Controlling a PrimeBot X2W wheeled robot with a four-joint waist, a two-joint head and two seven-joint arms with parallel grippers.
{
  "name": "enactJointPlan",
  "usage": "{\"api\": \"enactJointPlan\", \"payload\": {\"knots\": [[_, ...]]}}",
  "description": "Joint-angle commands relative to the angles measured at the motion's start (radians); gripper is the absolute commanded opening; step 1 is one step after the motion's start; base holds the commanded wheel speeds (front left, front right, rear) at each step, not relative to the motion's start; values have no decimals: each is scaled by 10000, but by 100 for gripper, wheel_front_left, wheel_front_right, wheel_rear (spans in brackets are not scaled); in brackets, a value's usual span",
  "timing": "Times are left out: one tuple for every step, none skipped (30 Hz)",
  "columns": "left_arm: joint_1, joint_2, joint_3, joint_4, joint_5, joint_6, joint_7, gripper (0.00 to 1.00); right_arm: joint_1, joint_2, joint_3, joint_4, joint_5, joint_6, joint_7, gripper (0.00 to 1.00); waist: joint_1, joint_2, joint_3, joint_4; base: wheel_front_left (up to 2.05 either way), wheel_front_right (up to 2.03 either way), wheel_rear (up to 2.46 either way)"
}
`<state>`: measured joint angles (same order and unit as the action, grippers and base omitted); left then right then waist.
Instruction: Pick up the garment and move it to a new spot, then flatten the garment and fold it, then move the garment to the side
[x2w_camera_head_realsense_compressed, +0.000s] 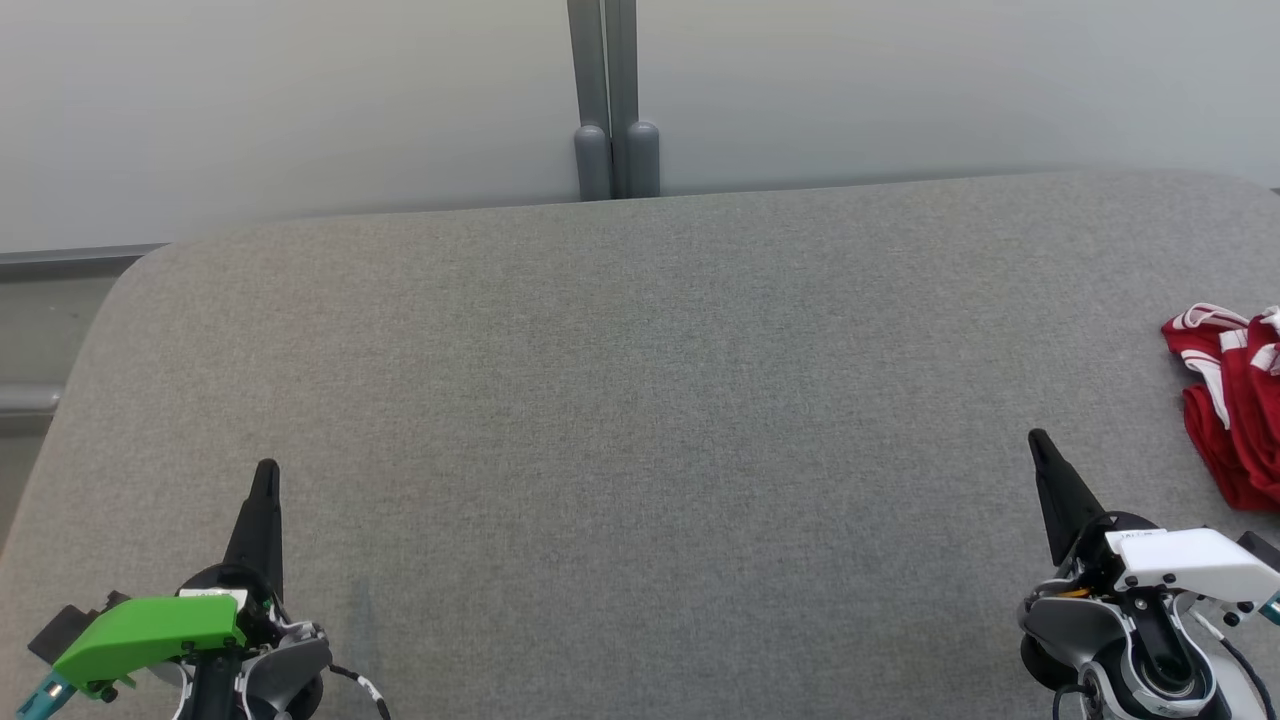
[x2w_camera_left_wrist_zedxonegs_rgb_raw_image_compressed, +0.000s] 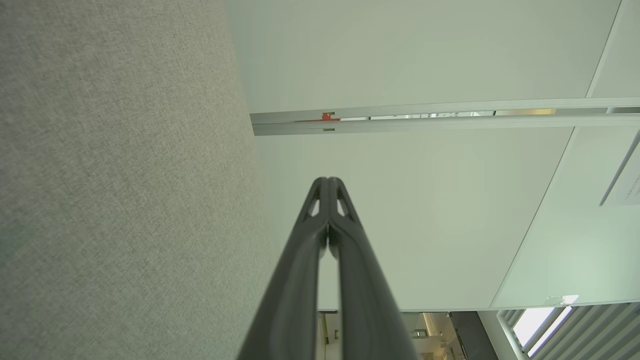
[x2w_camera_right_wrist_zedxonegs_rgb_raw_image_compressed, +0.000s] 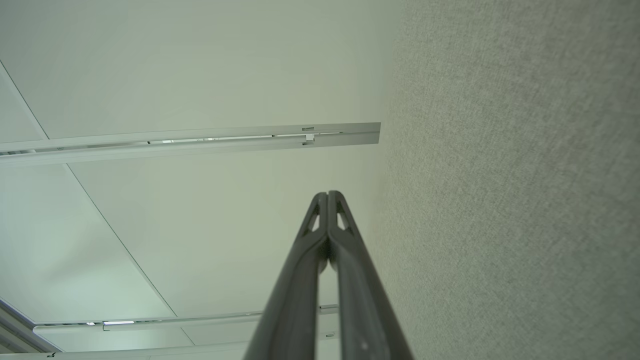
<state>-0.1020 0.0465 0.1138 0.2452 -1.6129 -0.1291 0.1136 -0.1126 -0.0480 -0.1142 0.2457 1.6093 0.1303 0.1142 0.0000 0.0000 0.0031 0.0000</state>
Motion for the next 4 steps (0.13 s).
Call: {"api": "enactJointPlan", "payload": {"knots": [[-123, 69, 27, -22, -7, -59, 41, 0, 97, -41, -16, -52, 69, 7, 35, 0, 0, 0, 0, 0, 0, 0, 0], [-123, 69, 27, -22, -7, -59, 41, 0, 97, -41, -16, -52, 69, 7, 35, 0, 0, 0, 0, 0, 0, 0, 0], [-123, 69, 27, -22, -7, -59, 41, 0, 97, -41, -16, -52, 69, 7, 35, 0, 0, 0, 0, 0, 0, 0, 0], [-123, 69, 27, -22, -7, -59, 41, 0, 97, -41, -16, -52, 69, 7, 35, 0, 0, 0, 0, 0, 0, 0, 0]]}}
